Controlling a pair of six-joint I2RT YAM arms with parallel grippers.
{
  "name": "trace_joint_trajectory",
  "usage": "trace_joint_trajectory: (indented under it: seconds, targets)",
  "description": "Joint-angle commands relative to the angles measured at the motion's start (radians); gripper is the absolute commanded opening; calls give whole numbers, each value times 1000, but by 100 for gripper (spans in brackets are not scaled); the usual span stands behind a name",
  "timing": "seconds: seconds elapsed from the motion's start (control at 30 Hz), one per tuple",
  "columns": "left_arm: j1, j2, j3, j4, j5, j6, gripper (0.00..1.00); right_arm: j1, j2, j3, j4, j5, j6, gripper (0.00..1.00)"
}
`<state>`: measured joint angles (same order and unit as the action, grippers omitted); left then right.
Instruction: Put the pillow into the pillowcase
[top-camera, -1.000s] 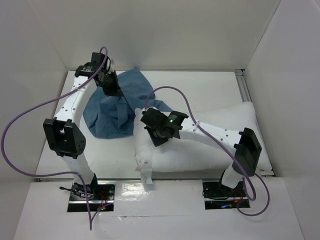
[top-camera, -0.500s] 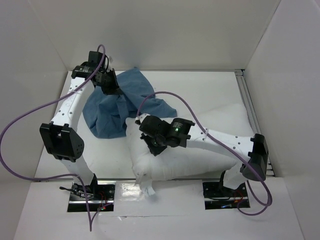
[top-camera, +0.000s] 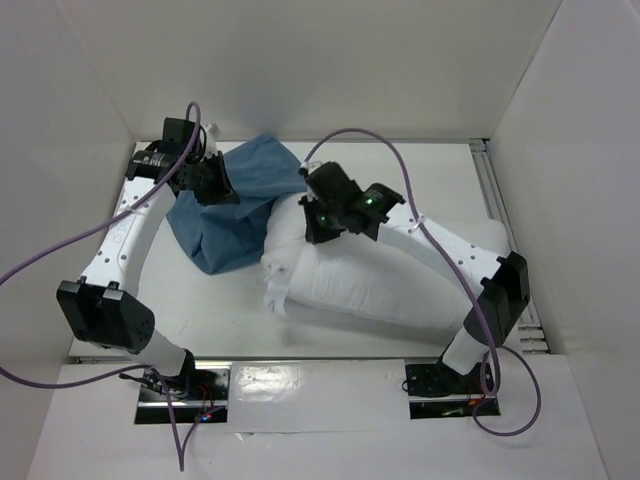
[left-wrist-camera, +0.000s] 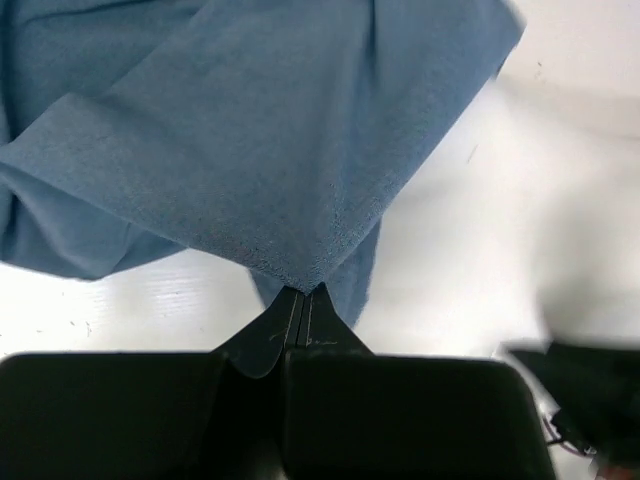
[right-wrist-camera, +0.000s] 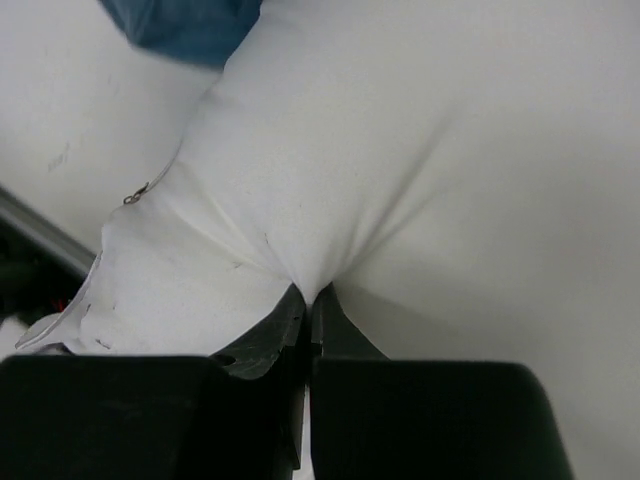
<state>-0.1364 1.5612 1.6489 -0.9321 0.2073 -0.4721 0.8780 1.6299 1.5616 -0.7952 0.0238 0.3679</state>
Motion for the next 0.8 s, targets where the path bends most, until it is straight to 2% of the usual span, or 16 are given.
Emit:
trace_joint_trajectory:
  seconds: [0.0, 0.1, 0.3, 0.47, 0.67, 0.77]
  targets:
    - [-14, -61, -27, -2, 61, 38, 0, -92, -16, 77, 91, 34, -40, 0]
    - [-35, -82, -37, -20, 38, 49, 0, -149, 19, 162, 105, -28, -64, 0]
    - [-45, -41, -15, -40, 4, 69, 0, -149, 31, 241, 65, -41, -83, 0]
    - [-85, -12, 19, -80, 4, 101, 0, -183, 5, 241, 122, 79, -31, 0]
    - [-109, -55, 51, -129, 17, 121, 0, -249, 5, 175, 224, 261, 29, 0]
    - [-109, -81, 60, -129, 78, 121, 0, -269, 28, 138, 235, 271, 29, 0]
